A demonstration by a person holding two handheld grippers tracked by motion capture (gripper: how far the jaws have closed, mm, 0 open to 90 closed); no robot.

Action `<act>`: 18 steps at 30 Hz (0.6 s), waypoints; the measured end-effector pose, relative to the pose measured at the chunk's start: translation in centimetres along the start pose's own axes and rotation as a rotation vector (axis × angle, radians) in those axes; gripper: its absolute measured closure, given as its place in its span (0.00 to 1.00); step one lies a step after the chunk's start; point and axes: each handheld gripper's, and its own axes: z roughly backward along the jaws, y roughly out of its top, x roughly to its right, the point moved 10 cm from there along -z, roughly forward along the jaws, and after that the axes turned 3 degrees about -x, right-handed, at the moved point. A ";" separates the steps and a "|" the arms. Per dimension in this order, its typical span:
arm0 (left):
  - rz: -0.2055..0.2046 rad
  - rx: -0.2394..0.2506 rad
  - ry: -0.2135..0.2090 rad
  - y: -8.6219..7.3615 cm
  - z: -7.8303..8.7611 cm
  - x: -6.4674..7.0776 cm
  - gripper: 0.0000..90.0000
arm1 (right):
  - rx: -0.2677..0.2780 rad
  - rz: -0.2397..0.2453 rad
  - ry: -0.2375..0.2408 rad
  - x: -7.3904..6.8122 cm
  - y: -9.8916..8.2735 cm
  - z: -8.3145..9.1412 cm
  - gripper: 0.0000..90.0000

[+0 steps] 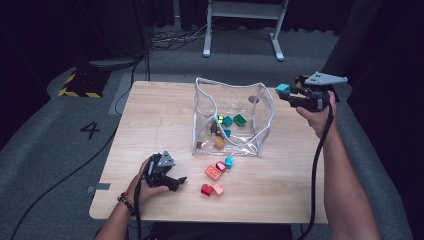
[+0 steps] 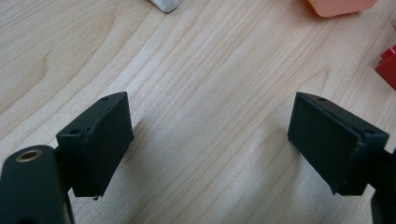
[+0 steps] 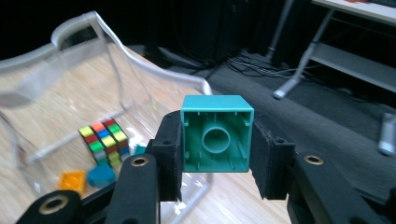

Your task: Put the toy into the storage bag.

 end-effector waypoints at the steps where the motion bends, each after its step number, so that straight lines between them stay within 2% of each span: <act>1: 0.005 0.001 -0.005 0.0 0.0 0.1 0.16 | -0.003 0.007 0.012 -0.2 0.3 -0.2 0.66; 3: 0.001 0.000 -0.003 0.0 0.0 0.0 0.16 | -0.016 0.027 0.014 -0.4 0.9 -0.6 0.66; 7: 0.001 0.001 -0.003 0.0 0.0 0.0 0.16 | -0.032 0.061 0.053 -1.4 1.7 -1.7 0.66; 12: 0.000 0.000 -0.001 0.0 0.0 0.0 0.16 | -0.085 0.103 0.081 -2.8 1.9 -3.5 0.66; 18: -0.001 -0.003 -0.003 0.0 0.0 0.0 0.16 | -0.118 0.129 0.124 -4.2 2.0 -4.9 0.66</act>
